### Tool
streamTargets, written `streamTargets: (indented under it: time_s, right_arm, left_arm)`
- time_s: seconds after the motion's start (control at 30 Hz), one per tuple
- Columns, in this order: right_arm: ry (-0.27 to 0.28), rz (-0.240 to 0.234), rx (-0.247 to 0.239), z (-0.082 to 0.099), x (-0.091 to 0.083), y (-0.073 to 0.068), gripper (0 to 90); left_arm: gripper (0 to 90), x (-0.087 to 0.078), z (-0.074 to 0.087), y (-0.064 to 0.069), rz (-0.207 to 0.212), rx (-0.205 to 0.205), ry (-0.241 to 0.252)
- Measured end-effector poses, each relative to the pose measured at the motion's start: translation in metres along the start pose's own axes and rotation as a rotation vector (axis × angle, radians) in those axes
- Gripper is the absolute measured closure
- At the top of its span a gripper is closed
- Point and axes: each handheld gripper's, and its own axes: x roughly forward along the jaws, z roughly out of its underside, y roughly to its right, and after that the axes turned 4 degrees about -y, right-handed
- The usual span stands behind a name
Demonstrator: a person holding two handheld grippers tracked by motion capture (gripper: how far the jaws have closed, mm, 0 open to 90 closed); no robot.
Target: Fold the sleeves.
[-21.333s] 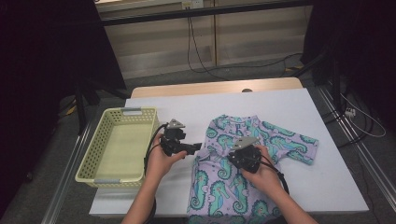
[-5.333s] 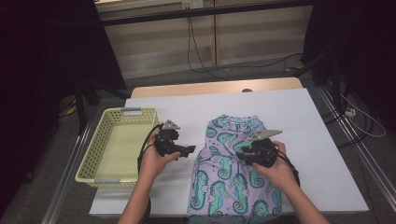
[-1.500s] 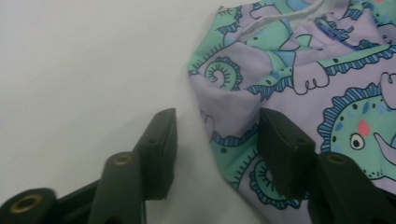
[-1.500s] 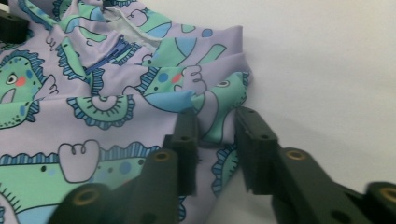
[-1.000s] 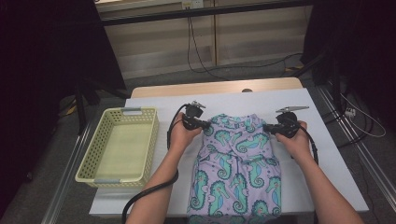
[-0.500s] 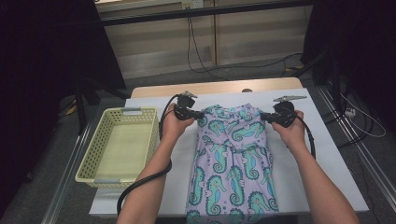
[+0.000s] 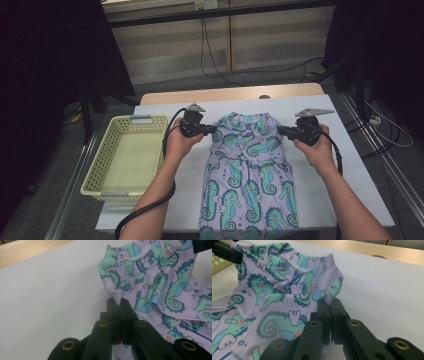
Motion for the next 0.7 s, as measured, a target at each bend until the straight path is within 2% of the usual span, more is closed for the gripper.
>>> streamTargets:
  time_s: [0.23,0.4,0.5,0.57,0.7]
  right_arm:
    - [0.023,-0.016,-0.024,0.013,-0.015,-0.008,88.5]
    - [0.013,-0.002,-0.039,0.024,-0.022,-0.010,88.6]
    - [0.019,-0.012,-0.046,0.028,-0.027,-0.013,88.5]
    - [0.012,-0.024,-0.070,0.030,-0.031,-0.016,88.5]
    - [0.010,-0.035,-0.091,0.033,-0.036,-0.020,88.5]
  left_arm:
    - [89.1,-0.012,0.013,0.010,-0.001,0.009,0.007]
    - [89.1,-0.023,0.021,0.019,-0.006,0.037,0.006]
    - [89.1,-0.028,0.027,0.024,0.000,0.040,0.005]
    - [89.1,-0.031,0.031,0.027,0.001,0.045,0.005]
    - [89.1,-0.033,0.037,0.031,0.008,0.056,-0.018]
